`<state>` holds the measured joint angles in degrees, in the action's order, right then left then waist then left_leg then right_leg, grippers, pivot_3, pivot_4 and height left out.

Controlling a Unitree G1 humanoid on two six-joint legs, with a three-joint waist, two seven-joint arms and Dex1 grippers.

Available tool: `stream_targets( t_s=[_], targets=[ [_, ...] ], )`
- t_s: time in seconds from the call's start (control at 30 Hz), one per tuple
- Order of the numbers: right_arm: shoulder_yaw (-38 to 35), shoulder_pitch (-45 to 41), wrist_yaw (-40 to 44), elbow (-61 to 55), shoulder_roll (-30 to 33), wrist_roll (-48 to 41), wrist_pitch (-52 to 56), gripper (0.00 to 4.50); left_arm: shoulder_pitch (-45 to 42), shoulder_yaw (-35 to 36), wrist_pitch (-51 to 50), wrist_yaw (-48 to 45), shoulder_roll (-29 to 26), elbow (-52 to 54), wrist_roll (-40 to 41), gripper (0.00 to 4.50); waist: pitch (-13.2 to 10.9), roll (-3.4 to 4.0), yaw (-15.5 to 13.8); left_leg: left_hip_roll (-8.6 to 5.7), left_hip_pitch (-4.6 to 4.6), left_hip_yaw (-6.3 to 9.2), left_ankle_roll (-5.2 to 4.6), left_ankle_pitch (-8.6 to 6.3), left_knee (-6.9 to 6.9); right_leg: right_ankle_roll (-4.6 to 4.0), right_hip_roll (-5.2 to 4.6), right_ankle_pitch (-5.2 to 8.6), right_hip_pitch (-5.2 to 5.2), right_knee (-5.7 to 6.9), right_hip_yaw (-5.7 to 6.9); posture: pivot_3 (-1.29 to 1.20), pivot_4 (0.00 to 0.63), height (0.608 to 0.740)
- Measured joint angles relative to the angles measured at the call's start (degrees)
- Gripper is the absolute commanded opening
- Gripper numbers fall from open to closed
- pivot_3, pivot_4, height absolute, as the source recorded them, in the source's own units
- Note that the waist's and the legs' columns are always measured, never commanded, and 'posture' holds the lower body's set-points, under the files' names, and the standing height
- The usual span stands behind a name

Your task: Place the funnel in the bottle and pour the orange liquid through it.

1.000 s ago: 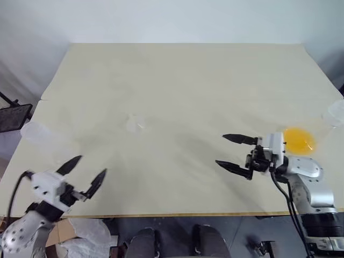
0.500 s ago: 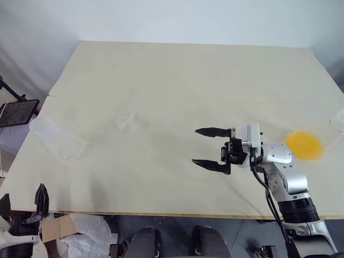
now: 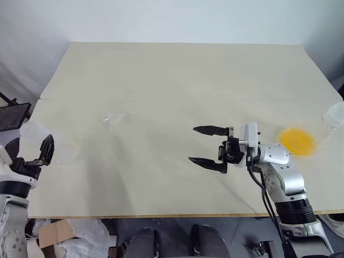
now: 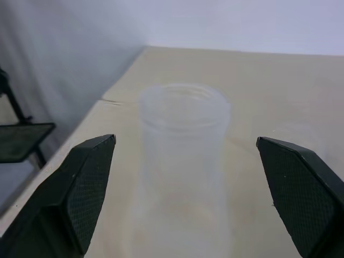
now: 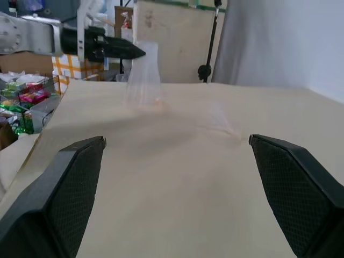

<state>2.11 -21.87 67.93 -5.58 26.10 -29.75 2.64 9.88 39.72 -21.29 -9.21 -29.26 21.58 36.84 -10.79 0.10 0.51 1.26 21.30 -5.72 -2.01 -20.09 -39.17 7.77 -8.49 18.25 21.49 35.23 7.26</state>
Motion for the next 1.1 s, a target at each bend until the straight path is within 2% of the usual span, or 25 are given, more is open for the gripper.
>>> stream_targets(
  t_s=[0.27,0.53,0.73,0.8,0.93,1.0,1.1],
  targets=[
    [-0.01,0.34,-2.43,-1.82,-1.28,-0.44,1.08,4.50,-3.98,-0.65,-2.21,-1.02,-2.56,-5.55,-0.92,4.46,0.00,-0.01,-0.23,-0.03,0.00,0.00,0.02,0.01,0.00,0.00,-0.02,0.00,0.03,0.08,-0.02,0.00,0.150,0.740],
    [-0.11,2.95,-3.44,-1.83,-1.25,0.12,1.03,4.50,-7.37,-2.26,-2.14,-3.50,-3.70,-8.97,-2.12,2.49,0.00,-0.01,-0.31,-0.06,-0.01,0.03,0.03,0.01,0.00,0.00,-0.03,0.00,0.05,0.17,-0.01,0.00,0.150,0.740],
    [-2.39,6.84,-6.23,-2.51,-0.24,1.62,-0.49,4.50,-10.38,-3.31,2.71,-9.95,-3.02,-8.40,-1.08,2.42,0.00,-0.01,-0.57,-0.12,0.00,0.04,0.03,0.01,0.00,0.00,-0.08,0.00,0.05,0.18,-0.02,0.00,0.150,0.740],
    [-6.26,10.95,-9.29,-4.35,0.89,2.04,-1.33,4.50,-12.19,-8.14,4.74,-15.67,-2.99,-5.56,-0.81,2.42,0.00,-0.01,-1.20,-0.21,0.02,0.15,0.02,0.01,0.00,0.00,-0.11,0.00,0.02,0.19,-0.02,0.00,0.150,0.740],
    [-13.48,20.25,-13.99,-6.42,2.67,3.75,-3.23,4.50,-21.37,-21.41,4.38,-24.54,-4.48,-3.68,-1.52,2.42,0.01,-0.03,-2.15,-0.33,0.03,0.14,-0.02,0.04,0.00,0.02,-0.10,-0.01,-0.01,0.18,-0.07,0.00,0.150,0.740],
    [-18.01,25.17,-16.48,-6.72,3.02,4.59,-4.80,4.50,-28.91,-28.83,4.35,-29.00,-4.01,-6.21,-3.60,2.42,0.02,0.00,-2.26,-0.46,0.01,-0.01,-0.02,0.07,0.00,0.04,-0.08,-0.02,-0.02,0.14,-0.10,0.00,0.150,0.740],
    [-23.80,29.78,-19.67,-7.01,3.47,5.74,-6.52,4.50,-39.65,-38.22,5.62,-34.28,0.94,-15.87,-7.93,2.42,0.07,0.08,-1.94,-0.51,-0.04,-0.26,-0.04,0.13,0.01,0.11,0.01,-0.06,-0.02,-0.02,-0.20,0.00,0.150,0.740]
  ],
)
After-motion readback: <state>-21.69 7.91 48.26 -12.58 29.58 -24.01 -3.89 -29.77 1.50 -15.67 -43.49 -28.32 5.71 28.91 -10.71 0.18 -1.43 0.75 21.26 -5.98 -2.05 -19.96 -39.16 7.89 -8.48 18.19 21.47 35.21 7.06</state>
